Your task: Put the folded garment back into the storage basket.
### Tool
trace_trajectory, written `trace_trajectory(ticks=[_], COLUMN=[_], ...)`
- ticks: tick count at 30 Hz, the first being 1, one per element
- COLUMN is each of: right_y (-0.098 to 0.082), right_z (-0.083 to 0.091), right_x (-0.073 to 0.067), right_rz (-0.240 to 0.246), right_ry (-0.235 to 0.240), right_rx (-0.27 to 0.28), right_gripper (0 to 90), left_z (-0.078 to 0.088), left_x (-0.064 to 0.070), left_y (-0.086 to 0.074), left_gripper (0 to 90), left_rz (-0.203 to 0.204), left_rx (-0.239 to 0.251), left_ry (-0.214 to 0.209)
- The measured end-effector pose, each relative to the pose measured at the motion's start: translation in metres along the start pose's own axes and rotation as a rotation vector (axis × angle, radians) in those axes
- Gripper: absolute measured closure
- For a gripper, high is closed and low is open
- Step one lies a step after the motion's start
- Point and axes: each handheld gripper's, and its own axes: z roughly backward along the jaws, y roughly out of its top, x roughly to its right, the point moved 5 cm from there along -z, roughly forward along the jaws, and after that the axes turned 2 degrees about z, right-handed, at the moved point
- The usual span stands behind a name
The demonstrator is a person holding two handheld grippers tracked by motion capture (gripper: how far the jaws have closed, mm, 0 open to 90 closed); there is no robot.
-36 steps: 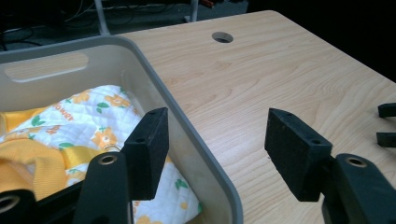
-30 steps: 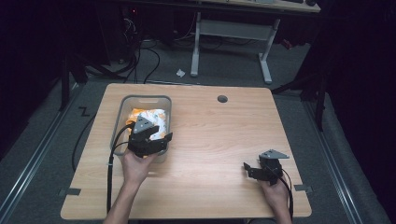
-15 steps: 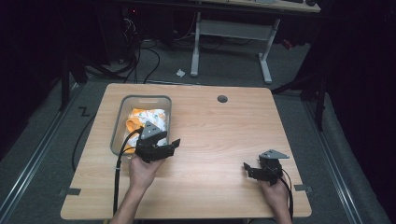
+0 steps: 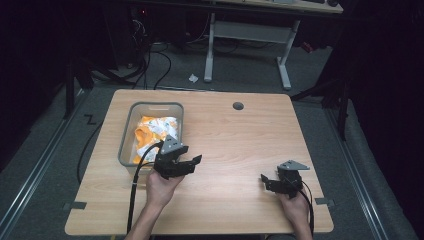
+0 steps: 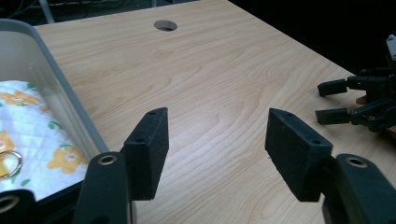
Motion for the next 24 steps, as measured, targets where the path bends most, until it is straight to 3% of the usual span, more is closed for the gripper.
trace_trajectory(ticks=[24], right_y=[0.0], right_z=[0.0], right_x=[0.0], right_rz=[0.0], right_ry=[0.0], right_rx=[0.0], right_gripper=[23.7], left_z=[-0.028], left_x=[0.023], left_y=[-0.016], left_gripper=[39.8], left_rz=[-0.028], left_rx=[-0.038], left_ry=[-0.039])
